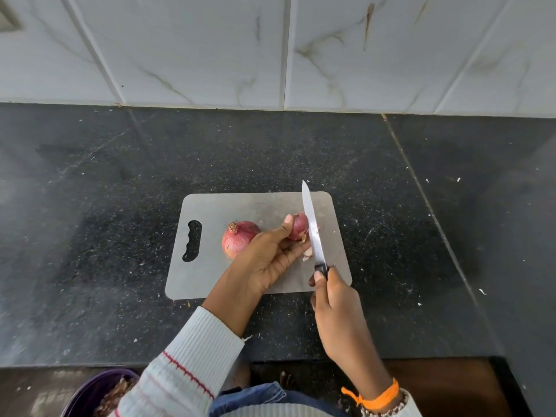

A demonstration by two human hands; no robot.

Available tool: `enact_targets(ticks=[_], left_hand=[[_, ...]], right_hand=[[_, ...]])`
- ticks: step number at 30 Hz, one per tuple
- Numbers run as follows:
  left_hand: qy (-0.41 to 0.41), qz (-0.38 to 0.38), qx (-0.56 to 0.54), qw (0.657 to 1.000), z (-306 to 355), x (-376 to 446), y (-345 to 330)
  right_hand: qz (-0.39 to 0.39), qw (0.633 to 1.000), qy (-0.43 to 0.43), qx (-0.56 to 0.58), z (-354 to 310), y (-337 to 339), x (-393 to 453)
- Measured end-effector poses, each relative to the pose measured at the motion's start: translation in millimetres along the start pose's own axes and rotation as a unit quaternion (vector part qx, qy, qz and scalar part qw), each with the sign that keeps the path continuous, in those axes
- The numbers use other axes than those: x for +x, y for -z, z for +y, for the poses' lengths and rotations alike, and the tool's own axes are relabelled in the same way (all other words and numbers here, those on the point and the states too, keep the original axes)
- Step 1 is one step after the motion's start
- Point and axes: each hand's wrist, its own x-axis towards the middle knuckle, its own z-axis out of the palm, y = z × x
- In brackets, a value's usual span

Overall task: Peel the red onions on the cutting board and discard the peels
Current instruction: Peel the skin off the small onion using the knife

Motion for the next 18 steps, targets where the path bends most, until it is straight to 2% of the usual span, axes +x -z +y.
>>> enact_targets(ticks=[6, 10, 14, 18], left_hand=[[-0.026, -0.029, 0.024, 0.999, 0.7, 0.8, -5.0], [-0.056, 0.005, 0.049, 0.997, 1.7, 5.6, -1.5], [-0.056, 0.021, 0.080, 0.995, 3.9, 2.7, -1.2], [-0.060, 0.024, 0.098, 0.993, 5.8, 0.4, -0.3]], right_hand=[[0.062, 0.994, 0.032, 0.085, -3.0, 1.6, 7.0], [0.142, 0.984, 0.059, 0.089, -9.0, 4.5, 21.7], [0.104, 0.994, 0.022, 0.023, -5.3, 7.1, 49.4], [0.072, 0.991, -0.027, -0.111, 4.7, -1.7, 78.0]])
